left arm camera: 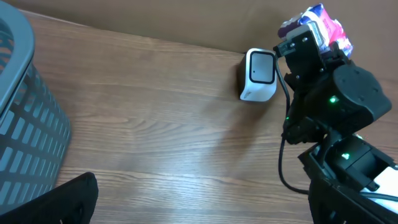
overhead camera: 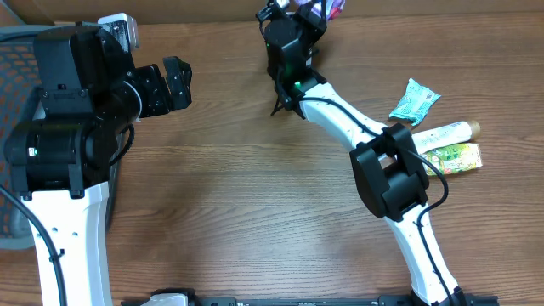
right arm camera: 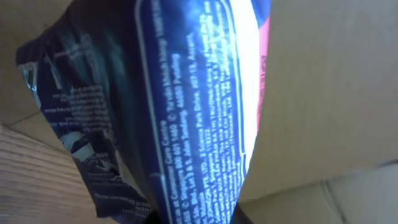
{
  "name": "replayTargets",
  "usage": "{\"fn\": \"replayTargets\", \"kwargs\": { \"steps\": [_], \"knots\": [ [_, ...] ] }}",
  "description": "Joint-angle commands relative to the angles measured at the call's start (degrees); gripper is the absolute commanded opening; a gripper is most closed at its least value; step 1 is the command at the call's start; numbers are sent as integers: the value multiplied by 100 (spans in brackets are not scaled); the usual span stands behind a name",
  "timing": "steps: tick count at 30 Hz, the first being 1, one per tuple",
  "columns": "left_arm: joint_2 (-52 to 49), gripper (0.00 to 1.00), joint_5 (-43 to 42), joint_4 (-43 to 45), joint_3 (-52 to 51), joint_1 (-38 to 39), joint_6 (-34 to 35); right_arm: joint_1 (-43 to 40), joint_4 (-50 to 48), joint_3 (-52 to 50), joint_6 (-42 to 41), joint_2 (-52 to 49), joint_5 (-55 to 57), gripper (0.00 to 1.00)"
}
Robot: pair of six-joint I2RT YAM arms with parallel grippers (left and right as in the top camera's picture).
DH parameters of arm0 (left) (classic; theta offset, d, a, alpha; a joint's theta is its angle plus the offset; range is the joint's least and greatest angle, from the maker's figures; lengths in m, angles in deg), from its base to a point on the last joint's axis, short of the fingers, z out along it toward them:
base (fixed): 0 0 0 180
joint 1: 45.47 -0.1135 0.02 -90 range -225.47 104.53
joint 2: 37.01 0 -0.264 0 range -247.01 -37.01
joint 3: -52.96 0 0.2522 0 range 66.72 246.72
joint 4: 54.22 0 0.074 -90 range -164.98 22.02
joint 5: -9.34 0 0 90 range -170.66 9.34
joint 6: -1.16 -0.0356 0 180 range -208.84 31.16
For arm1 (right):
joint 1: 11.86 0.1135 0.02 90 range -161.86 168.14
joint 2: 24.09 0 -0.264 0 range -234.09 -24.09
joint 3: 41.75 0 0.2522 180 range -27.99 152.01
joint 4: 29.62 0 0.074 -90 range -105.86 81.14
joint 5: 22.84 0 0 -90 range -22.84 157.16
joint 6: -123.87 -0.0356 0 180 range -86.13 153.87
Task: Scan the item barcode
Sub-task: 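Lift the purple pack and hold its barcode to the white scanner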
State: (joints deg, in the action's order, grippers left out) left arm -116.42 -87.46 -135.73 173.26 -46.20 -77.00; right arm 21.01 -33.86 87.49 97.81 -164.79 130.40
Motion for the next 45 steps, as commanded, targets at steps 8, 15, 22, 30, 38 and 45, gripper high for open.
{"fn": "replayTargets", "kwargs": {
  "steps": [8, 15, 22, 30, 38, 45],
  "knots": [
    [2, 100, -24, 17, 44, 2, -111, -35, 1305, 2, -2094, 13, 396, 4],
    [2, 99, -24, 17, 44, 2, -111, -118, 1495, 2, -2236, 13, -57, 4],
    [2, 100, -24, 17, 44, 2, -111, -122, 1495, 2, -2214, 13, -208, 4],
    [2, 100, -24, 17, 44, 2, -111, -122, 1495, 2, -2216, 13, -203, 4],
    [2, 100, -24, 17, 44, 2, -111, -122, 1484, 2, -2216, 13, -181, 4],
    [2, 100, -24, 17, 44, 2, -111, 138, 1578, 4, -2107, 105, -181, 3]
  ]
}}
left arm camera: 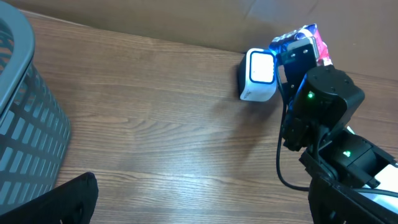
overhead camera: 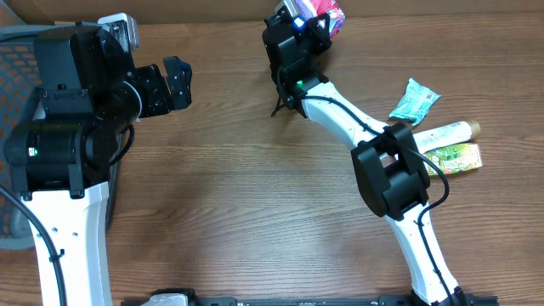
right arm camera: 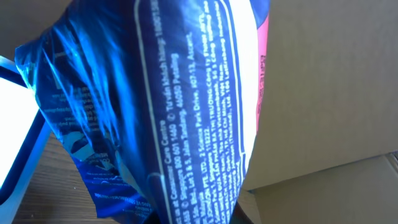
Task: Scan the item barcode
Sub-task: 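Lift the purple pack and hold its barcode to the white scanner, then carry the purple pack right and drop it on the item pile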
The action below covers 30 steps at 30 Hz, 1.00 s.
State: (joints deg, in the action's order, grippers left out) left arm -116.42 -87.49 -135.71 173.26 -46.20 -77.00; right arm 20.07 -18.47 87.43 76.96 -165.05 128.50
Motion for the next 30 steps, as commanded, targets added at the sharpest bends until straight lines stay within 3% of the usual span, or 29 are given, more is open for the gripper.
{"fn": "replayTargets", "kwargs": {
  "steps": [1, 3, 9, 11, 15, 18, 21, 25, 30],
  "knots": [
    [2, 99, -22, 15, 44, 2, -111, 273, 118, 11, -35, 175, 7, 3],
    [2, 99, -22, 15, 44, 2, -111, 378, 411, 11, -310, 354, -11, 3],
    [2, 100, -24, 15, 44, 2, -111, 516, 2684, 11, -1755, 1425, -1012, 3],
    [2, 99, -17, 15, 44, -2, -111, 501, 3825, 11, -2651, 1969, -2236, 4],
    [2, 99, -22, 15, 44, -2, -111, 205, 5005, 11, -4109, 2826, -4310, 4],
    [2, 100, -22, 15, 44, -2, -111, -428, 5849, 11, -5209, 3429, -6133, 4],
    [2, 99, -24, 15, 44, 17, -111, -1084, 6496, 11, -5998, 3635, -6850, 4],
    [2, 100, -22, 15, 44, 11, -111, -2378, 7455, -109, -6391, 3604, -6896, 4],
    [2, 100, -22, 15, 44, 11, -111, -3519, 7012, -1137, -6391, 3604, -6811, 4]
  ]
}}
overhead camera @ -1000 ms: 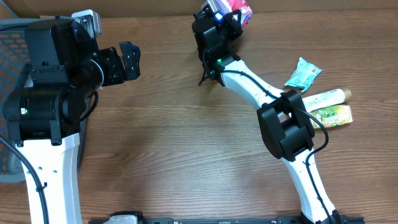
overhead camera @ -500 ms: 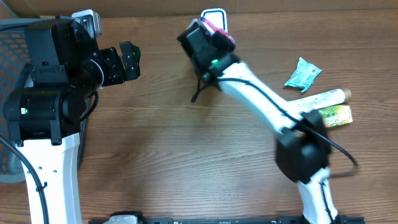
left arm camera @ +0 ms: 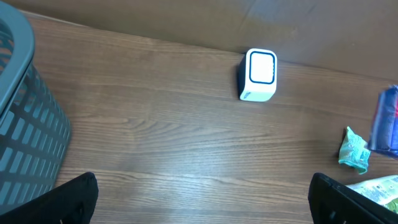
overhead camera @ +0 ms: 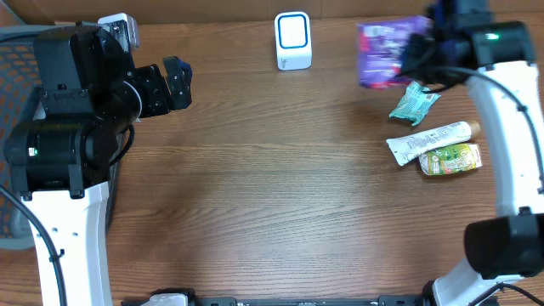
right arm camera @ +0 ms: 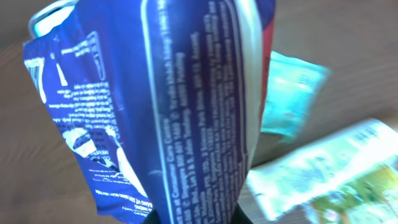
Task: Scan the item barcode
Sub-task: 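Carry the purple pack right and drop it on the item pile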
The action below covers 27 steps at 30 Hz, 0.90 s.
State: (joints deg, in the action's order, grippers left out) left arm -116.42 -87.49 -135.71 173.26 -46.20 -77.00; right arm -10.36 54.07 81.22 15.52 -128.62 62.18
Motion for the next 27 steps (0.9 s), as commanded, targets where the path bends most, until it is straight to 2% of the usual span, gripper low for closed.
{"fn": "replayTargets", "kwargs": {
  "steps": [1, 5, 7, 8, 10, 11, 12, 14, 15, 22, 27],
  "knots": [
    [2, 100, -22, 15, 44, 11, -111, -693, -575, -839, -245, -39, -205, 4],
    [2, 100, -22, 15, 44, 11, -111, -1419, -2245, -2367, -52, -50, -289, 4],
    [2, 99, -22, 15, 44, 11, -111, -1539, -2538, -2745, -52, -50, -291, 4],
    [2, 100, -22, 15, 44, 11, -111, -1589, -2732, -3001, -52, -50, -289, 8],
    [2, 99, -22, 15, 44, 11, -111, -1593, -2826, -3169, -50, -59, -289, 28],
    [2, 100, -20, 17, 44, 11, -111, -1593, -2804, -3195, -50, -59, -286, 49],
    [2, 99, -22, 17, 44, 11, -111, -1593, -2782, -3195, -50, -59, -289, 59],
    [2, 99, -22, 15, 44, 11, -111, -1593, -2684, -3136, -55, -57, -291, 93],
    [2, 100, -22, 17, 44, 11, -111, -1593, -2581, -3058, -57, -57, -293, 100],
    [2, 100, -22, 17, 44, 11, -111, -1580, -1250, -1794, -48, 317, -651, 100],
    [2, 100, -22, 17, 44, 11, -111, -1366, 98, -586, 415, 1158, -798, 100]
  ]
}}
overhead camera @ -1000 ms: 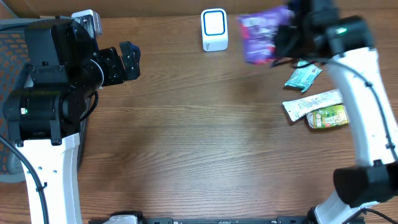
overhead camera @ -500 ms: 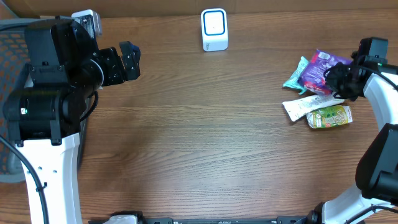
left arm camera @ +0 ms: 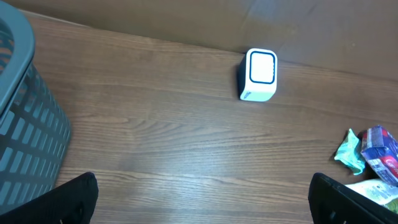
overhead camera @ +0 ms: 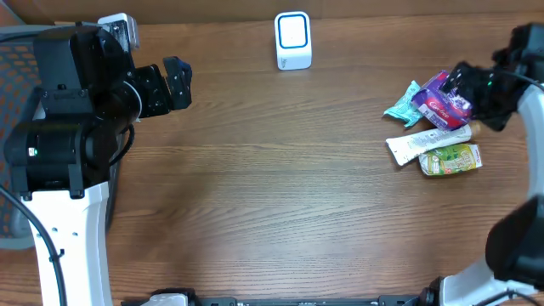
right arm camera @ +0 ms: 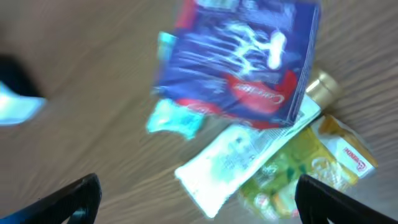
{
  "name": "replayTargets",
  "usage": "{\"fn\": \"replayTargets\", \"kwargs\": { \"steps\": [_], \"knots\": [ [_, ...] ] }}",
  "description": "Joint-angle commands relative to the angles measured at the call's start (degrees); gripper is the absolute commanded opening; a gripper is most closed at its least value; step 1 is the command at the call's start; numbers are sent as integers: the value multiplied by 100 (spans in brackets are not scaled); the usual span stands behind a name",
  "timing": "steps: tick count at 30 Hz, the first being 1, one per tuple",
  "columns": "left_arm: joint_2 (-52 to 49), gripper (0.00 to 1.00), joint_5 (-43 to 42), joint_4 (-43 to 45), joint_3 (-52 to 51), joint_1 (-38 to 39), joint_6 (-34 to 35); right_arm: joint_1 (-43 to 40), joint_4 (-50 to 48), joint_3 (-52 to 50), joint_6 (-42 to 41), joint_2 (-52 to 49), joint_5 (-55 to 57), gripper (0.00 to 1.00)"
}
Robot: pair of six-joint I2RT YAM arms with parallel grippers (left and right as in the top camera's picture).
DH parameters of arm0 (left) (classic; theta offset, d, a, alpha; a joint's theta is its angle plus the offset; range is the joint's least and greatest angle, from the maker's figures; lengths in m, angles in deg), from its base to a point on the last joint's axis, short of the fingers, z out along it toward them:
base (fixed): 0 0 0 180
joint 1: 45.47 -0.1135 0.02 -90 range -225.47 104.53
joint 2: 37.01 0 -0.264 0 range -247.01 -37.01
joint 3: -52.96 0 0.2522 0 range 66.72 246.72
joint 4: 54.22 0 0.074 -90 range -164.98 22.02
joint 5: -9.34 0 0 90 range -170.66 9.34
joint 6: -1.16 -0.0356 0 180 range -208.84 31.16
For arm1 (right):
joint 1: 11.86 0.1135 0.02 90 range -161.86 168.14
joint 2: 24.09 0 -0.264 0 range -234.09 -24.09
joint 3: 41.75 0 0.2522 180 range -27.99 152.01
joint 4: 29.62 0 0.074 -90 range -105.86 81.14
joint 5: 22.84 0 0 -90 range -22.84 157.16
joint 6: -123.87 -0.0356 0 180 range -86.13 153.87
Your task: Scan the item barcode
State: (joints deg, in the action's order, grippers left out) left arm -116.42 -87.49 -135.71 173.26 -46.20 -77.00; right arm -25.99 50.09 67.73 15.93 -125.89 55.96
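The white barcode scanner [overhead camera: 293, 40] stands at the back middle of the table, its window facing forward; the left wrist view has the scanner [left arm camera: 260, 74] too. The blue and purple snack packet [overhead camera: 442, 100] lies at the right, resting on a teal packet and a white tube. Seen from the right wrist, the snack packet [right arm camera: 239, 59] lies flat below the camera. My right gripper [right arm camera: 199, 199] is open above it, holding nothing. My left gripper [left arm camera: 199, 205] is open over bare wood at the far left.
A teal packet [overhead camera: 399, 106], a white tube [overhead camera: 427, 140] and a yellow-green pouch [overhead camera: 450, 159] lie together at the right. A grey slatted basket [left arm camera: 25, 124] stands at the left edge. A cardboard wall runs along the table's back.
My right gripper held the snack packet in the air right of the scanner. Now the packet lies on the pile of items at the right and the gripper is open above it.
My right gripper held the snack packet at the back of the table by the scanner. Then the packet was right before the scanner, lit blue. Then it was held off to the right, and now it lies released among the other items. The left arm stayed still.
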Motion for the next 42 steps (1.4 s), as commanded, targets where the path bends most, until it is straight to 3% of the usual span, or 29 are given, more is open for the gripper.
{"fn": "replayTargets", "kwargs": {
  "steps": [1, 7, 11, 22, 28, 42],
  "knots": [
    [2, 99, -22, 17, 44, 11, -111, 258, 763, 951, 452, 1075, -177, 100],
    [2, 100, -22, 17, 44, 11, -111, 601, 1978, 1311, 260, 2350, -358, 100],
    [2, 100, -22, 17, 44, 11, -111, 680, 2262, 1309, 101, 2852, -518, 100],
    [2, 99, -22, 17, 44, 11, -111, 680, 2736, 1303, 105, 3158, -214, 100],
    [2, 100, -22, 15, 44, 11, -111, 911, 1167, 560, 1165, 3460, -37, 100],
    [2, 99, -22, 17, 44, 11, -111, 1637, -4221, -5302, 1631, 7071, 428, 100]
  ]
}}
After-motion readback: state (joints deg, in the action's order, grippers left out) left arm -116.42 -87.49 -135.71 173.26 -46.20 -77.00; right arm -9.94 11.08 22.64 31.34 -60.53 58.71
